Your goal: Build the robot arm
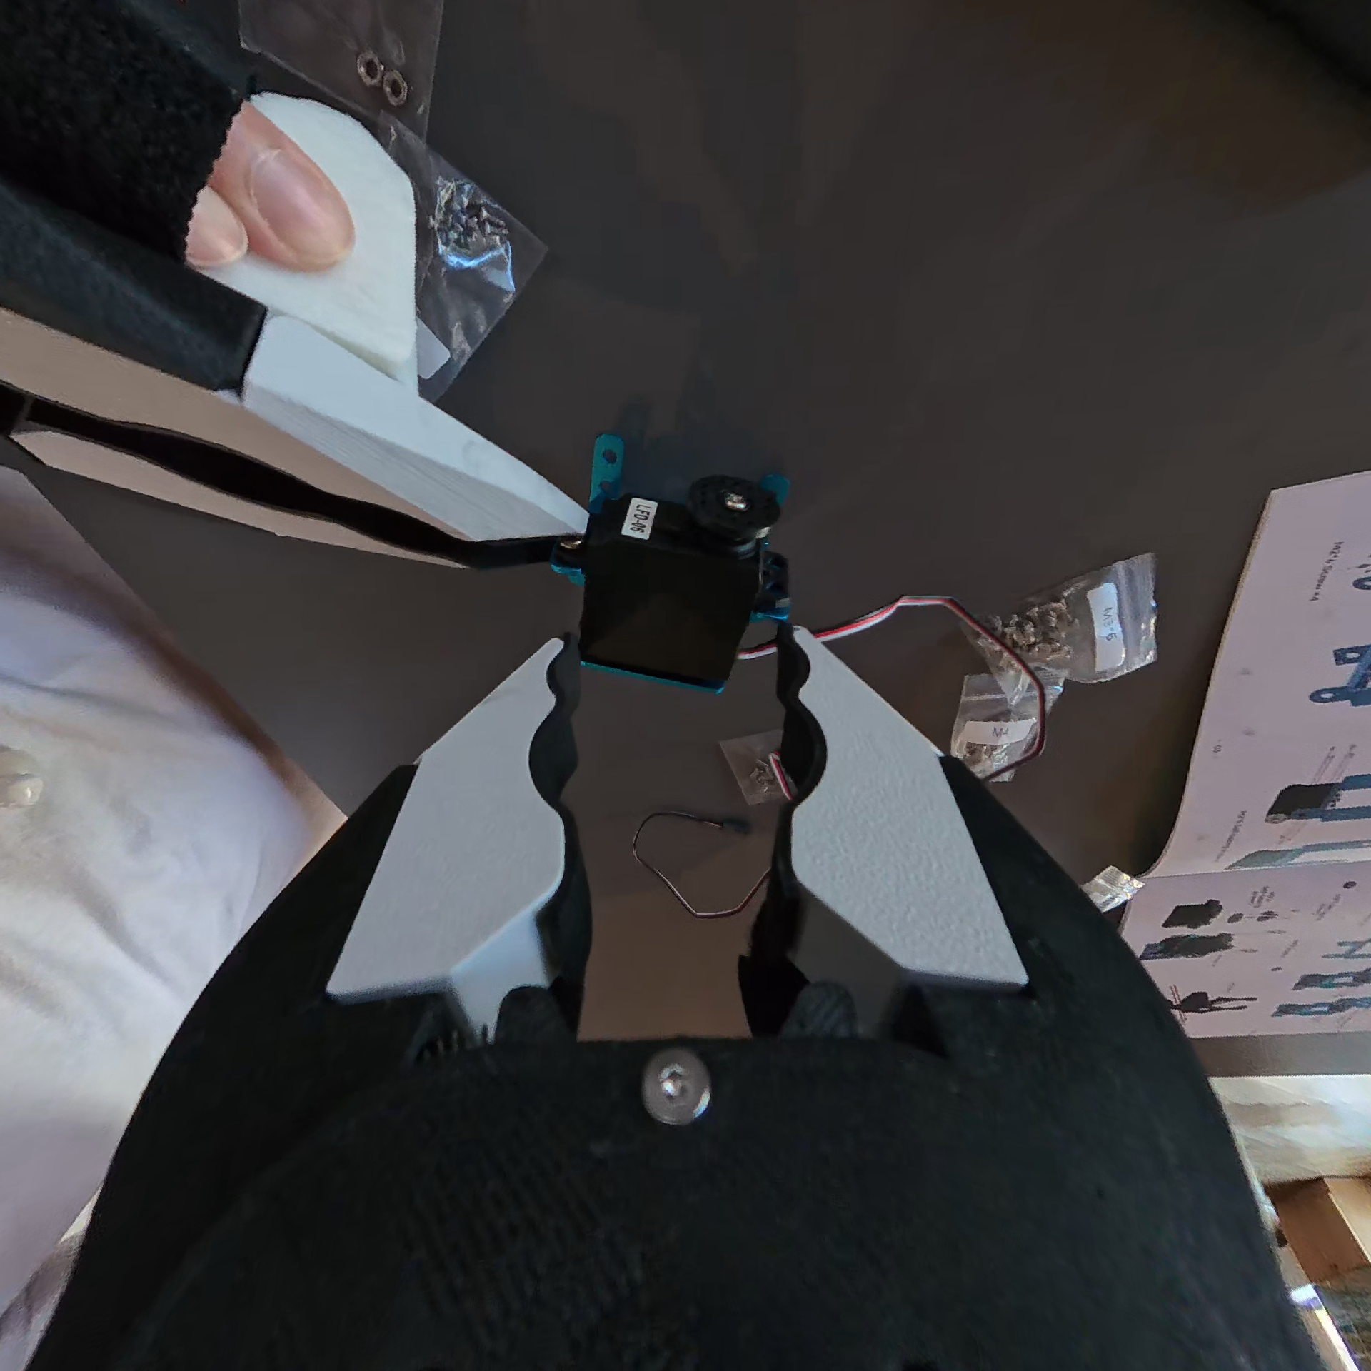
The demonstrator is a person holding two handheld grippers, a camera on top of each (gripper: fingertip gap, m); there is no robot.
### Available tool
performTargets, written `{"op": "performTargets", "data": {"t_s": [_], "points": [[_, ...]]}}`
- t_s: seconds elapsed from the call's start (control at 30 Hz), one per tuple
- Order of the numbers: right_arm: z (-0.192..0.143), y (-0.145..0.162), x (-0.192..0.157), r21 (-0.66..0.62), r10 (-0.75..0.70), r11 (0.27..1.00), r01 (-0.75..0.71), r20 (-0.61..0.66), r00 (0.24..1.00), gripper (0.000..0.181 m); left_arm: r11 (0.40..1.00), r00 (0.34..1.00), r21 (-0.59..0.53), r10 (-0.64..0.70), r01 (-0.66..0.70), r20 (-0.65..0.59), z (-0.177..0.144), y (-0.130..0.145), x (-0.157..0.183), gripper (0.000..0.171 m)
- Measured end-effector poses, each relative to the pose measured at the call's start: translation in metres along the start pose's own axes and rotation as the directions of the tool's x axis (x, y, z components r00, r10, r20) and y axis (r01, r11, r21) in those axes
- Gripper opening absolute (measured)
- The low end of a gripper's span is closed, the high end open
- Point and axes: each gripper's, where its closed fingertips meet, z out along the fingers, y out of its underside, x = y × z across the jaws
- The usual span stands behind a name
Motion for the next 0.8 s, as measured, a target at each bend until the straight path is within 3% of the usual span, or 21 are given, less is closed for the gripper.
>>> {"op": "performTargets", "data": {"t_s": [0.43,0.67,0.8], "points": [[-0.020,0.003,0.013,0.027,-0.025,0.999,0.025,0.019,1.000,0.053,1.000,1.000,-0.006,-0.028,0.028,0.005,0.001,0.004,-0.004,0.007],[-0.048,0.000,0.015,0.239,-0.093,0.968,0.073,0.074,0.993,0.050,0.999,0.999,-0.004,-0.042,0.042,0.001,0.001,0.004,-0.004,0.007],[-0.060,0.000,0.014,0.400,-0.128,0.911,0.103,0.037,0.991,0.050,0.999,0.999,-0.002,-0.046,0.046,-0.002,0.001,0.004,-0.004,0.007]]}}
